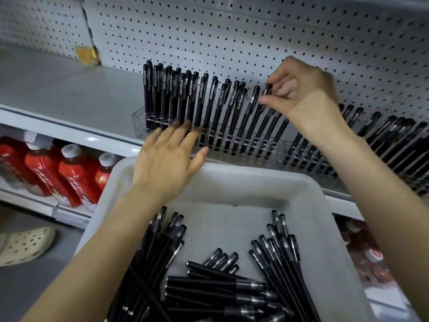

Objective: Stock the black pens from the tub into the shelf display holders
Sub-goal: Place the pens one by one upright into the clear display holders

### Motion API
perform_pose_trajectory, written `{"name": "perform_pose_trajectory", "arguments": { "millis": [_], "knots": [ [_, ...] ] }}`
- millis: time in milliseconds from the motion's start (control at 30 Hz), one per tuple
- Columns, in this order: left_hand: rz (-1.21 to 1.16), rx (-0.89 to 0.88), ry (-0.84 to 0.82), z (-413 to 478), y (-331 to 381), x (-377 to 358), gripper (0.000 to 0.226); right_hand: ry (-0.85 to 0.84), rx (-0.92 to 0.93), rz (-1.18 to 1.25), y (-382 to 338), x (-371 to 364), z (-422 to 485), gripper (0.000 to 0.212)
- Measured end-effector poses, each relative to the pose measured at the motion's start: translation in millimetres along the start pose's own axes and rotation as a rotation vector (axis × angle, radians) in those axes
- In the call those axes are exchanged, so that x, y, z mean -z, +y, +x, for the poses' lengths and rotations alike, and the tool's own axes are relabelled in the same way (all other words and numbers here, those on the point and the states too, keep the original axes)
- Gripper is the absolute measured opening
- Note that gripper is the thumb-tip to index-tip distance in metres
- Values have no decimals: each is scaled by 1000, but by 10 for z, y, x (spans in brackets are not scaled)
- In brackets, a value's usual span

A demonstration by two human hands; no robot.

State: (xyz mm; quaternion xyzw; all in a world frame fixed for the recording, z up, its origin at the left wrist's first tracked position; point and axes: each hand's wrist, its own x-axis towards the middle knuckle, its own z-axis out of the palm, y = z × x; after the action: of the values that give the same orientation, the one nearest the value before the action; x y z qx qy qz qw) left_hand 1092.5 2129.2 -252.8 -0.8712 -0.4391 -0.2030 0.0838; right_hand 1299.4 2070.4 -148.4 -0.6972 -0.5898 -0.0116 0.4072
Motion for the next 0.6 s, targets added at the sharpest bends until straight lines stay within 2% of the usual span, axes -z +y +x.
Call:
{"name": "perform_pose_trajectory", "arguments": {
  "millis": [233, 600],
  "knots": [
    [-6, 1, -2, -8, -10, -1, 64, -85, -23, -140, -56, 96, 98, 31],
    [-14, -2, 6, -10, -23, -11, 65, -170, -117, -142, -158, 151, 253, 25]
  ]
}}
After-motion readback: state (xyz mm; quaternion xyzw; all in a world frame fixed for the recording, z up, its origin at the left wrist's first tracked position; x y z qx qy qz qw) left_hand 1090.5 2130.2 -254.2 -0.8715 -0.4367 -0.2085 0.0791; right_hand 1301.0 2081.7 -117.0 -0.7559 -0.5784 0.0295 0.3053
